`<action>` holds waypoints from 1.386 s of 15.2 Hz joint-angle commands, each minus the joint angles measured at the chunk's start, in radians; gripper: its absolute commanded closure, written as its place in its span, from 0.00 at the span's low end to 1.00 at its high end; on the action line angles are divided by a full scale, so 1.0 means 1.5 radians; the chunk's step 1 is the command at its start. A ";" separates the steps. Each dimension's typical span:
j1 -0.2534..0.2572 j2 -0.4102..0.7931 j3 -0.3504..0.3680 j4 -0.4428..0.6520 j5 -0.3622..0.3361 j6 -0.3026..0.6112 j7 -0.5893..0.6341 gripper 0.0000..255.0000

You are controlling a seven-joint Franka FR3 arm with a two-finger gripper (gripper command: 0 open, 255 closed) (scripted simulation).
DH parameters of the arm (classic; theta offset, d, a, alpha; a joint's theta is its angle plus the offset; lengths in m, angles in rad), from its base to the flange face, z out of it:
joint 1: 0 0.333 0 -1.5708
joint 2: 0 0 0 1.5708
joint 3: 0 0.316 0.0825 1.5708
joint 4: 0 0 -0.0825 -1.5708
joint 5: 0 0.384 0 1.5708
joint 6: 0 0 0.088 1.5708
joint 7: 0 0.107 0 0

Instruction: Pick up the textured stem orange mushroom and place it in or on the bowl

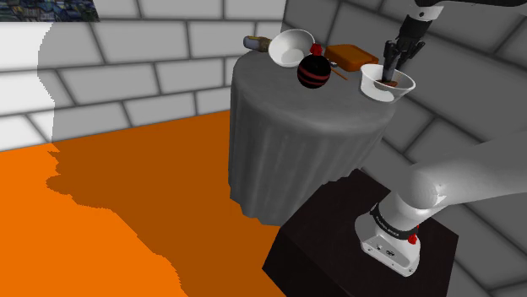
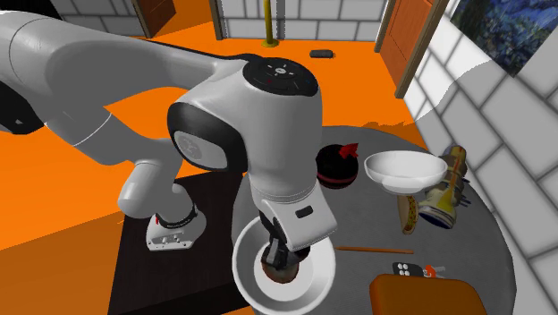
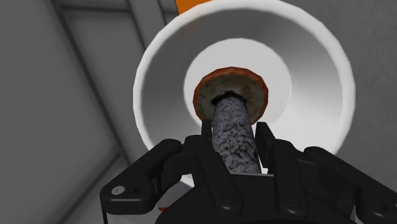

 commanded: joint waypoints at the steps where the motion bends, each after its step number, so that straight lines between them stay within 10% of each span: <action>1: 0.000 0.000 0.000 0.000 0.000 0.001 0.000 1.00; 3: 0.000 0.000 0.000 0.000 0.000 0.001 0.000 1.00; 4: 0.000 0.000 0.000 0.000 0.000 0.001 0.000 0.00; 21: 0.005 0.009 0.012 0.091 0.009 -0.083 -0.005 0.00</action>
